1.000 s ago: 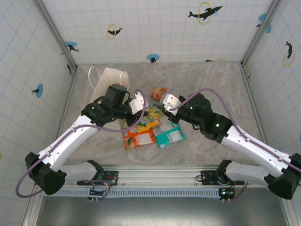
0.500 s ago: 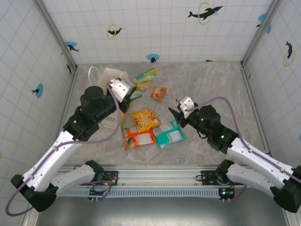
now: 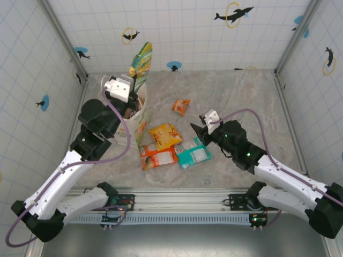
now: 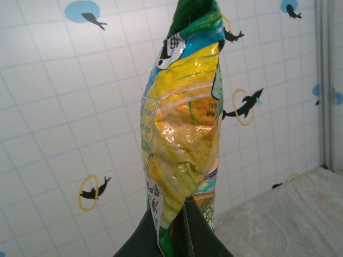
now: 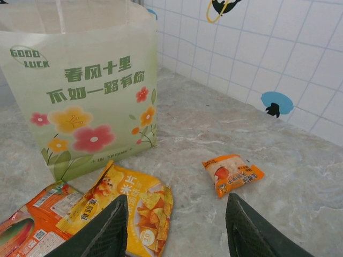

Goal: Place the snacks into the paper bag

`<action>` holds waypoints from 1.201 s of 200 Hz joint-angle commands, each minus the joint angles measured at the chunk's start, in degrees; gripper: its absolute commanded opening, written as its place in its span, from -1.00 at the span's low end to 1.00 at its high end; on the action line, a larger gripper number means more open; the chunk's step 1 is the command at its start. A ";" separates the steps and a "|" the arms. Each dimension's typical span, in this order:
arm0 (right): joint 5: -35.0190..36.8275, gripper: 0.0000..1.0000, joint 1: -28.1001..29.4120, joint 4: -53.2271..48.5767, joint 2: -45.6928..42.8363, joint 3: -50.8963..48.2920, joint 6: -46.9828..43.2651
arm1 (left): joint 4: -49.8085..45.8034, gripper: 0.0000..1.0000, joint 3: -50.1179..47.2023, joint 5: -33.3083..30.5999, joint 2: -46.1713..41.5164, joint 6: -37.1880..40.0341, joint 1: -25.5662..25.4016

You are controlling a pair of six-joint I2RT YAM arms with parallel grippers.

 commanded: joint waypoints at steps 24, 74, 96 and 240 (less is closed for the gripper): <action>-0.91 -0.01 -0.52 4.13 1.27 -2.10 2.99 | 6.70 -0.84 2.67 -8.81 -0.77 4.69 -0.14; -2.29 -0.01 -0.55 4.36 2.29 -2.57 5.12 | 2.93 -0.78 2.78 -17.64 1.80 4.86 0.72; -2.43 -0.01 -0.61 4.32 2.39 -2.86 5.59 | -0.78 -0.77 2.81 -17.42 3.35 1.55 3.64; -3.75 0.03 -2.48 -0.94 3.85 -2.44 13.46 | -11.45 -0.27 2.58 0.82 5.27 -15.29 14.80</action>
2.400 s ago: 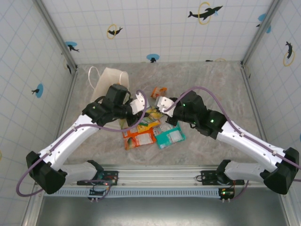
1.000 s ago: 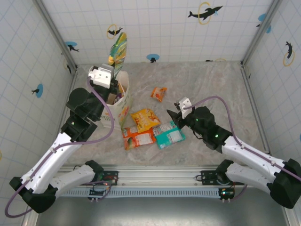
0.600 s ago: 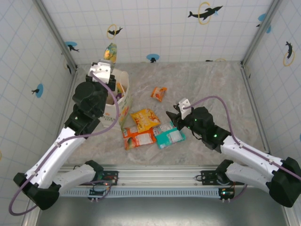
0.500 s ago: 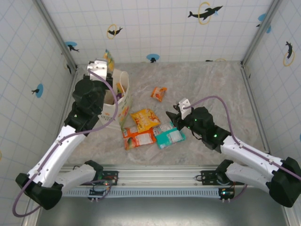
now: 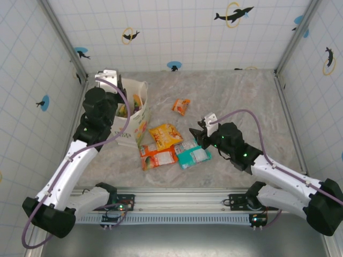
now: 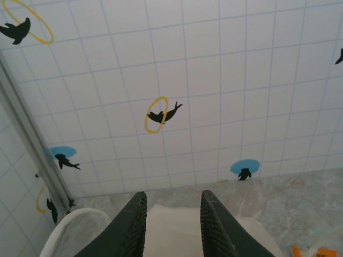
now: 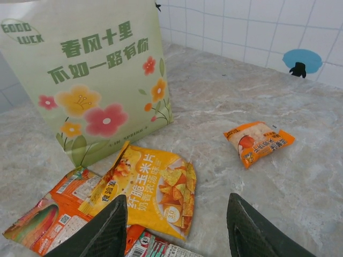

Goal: Place the snacks into the paper bag

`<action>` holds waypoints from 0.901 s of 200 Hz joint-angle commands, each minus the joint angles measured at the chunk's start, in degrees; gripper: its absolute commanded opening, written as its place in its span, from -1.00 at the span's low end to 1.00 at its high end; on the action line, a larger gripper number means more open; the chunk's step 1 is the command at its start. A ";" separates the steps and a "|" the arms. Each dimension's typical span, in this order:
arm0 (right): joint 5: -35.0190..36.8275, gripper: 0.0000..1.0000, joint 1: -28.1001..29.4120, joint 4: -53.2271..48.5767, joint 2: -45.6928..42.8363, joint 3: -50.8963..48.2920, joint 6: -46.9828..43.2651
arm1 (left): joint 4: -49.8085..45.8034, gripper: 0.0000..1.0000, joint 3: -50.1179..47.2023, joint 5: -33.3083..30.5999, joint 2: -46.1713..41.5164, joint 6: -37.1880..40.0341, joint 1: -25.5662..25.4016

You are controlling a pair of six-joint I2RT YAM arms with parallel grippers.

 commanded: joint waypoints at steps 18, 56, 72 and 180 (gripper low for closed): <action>-3.06 0.05 -3.19 -6.94 2.91 2.53 8.16 | -8.75 -0.17 5.06 7.69 -1.10 -6.53 0.14; -8.77 0.08 -7.00 -15.37 5.05 4.91 12.69 | -17.03 0.08 7.19 13.86 -3.14 -10.16 0.15; -10.57 0.09 -9.26 -19.01 5.83 5.77 14.40 | -21.21 0.24 8.04 17.86 -3.92 -10.46 0.13; -29.08 0.09 -22.51 -34.99 17.72 5.80 13.38 | -37.29 0.41 0.14 34.28 -12.16 -11.81 0.15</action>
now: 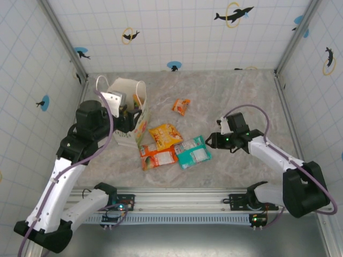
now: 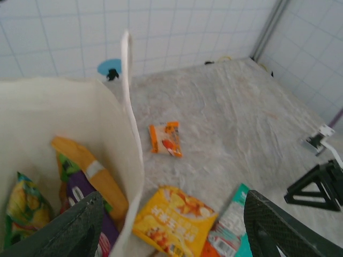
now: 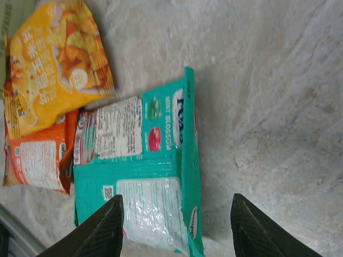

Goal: Place the snacks into the paper bag

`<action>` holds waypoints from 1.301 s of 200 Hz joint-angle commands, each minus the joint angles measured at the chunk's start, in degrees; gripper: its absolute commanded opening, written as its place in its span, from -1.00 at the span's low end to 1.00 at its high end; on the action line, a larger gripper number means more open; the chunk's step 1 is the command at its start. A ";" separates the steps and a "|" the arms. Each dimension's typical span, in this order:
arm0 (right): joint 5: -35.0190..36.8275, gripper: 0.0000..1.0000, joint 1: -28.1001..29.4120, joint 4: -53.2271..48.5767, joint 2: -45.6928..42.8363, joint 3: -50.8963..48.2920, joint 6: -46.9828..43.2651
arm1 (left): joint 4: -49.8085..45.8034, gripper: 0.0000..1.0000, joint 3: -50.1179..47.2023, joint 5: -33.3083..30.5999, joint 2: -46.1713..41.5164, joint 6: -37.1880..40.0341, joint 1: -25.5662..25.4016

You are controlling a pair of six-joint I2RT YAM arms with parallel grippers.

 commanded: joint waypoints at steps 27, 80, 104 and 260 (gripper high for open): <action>-7.30 0.09 -0.53 -0.91 6.44 0.00 -5.16 | -6.28 0.42 -3.88 7.87 -2.62 0.27 0.16; -13.41 0.10 -0.60 1.80 12.83 0.87 -6.80 | -3.46 0.41 -9.91 11.00 -3.66 -1.17 0.16; -14.41 0.10 -0.79 2.59 14.61 0.87 -7.17 | -1.71 0.41 -10.82 12.38 -3.78 -1.58 0.15; -16.97 -0.86 -0.87 5.82 16.08 -0.10 -9.79 | -0.75 0.41 -10.27 11.95 -1.71 -0.53 0.13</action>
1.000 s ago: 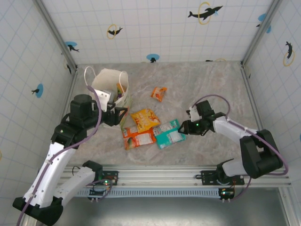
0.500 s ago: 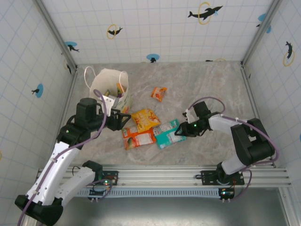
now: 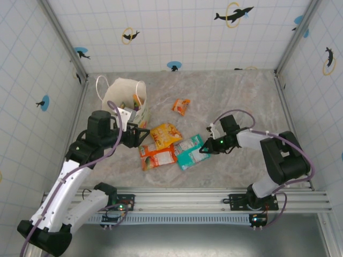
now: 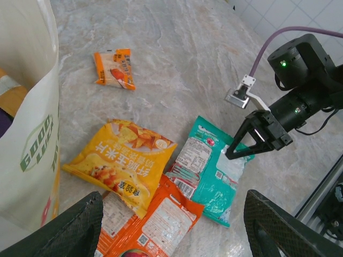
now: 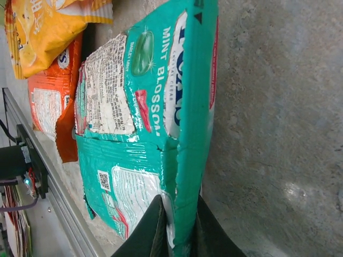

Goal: Place the snacks into the paper bag

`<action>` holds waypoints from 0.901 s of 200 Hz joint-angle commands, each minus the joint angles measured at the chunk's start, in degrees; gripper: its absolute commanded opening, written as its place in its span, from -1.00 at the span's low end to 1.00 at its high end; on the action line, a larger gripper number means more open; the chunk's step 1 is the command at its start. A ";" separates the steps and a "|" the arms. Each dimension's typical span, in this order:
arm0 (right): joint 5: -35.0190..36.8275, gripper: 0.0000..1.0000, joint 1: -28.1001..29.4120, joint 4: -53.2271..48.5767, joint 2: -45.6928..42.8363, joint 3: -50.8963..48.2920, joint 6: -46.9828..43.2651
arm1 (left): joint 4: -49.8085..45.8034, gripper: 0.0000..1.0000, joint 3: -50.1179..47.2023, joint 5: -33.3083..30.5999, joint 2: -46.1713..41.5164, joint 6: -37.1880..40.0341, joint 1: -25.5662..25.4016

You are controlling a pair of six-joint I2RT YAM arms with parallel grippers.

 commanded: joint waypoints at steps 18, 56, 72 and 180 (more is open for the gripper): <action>2.74 -0.90 -0.05 -3.39 -4.58 0.06 -2.16 | 1.31 0.40 0.53 0.70 0.43 0.46 0.11; 6.93 -1.00 0.00 -4.54 -10.31 -0.22 -3.18 | 1.58 0.41 0.73 0.54 0.49 1.58 0.15; 9.04 -1.00 0.04 -4.77 -13.26 -0.49 -3.89 | 1.96 0.40 0.80 0.57 0.52 2.02 0.15; 29.01 -1.00 8.90 -9.49 -30.33 2.45 -19.07 | 5.15 0.40 0.92 6.21 3.54 6.02 0.14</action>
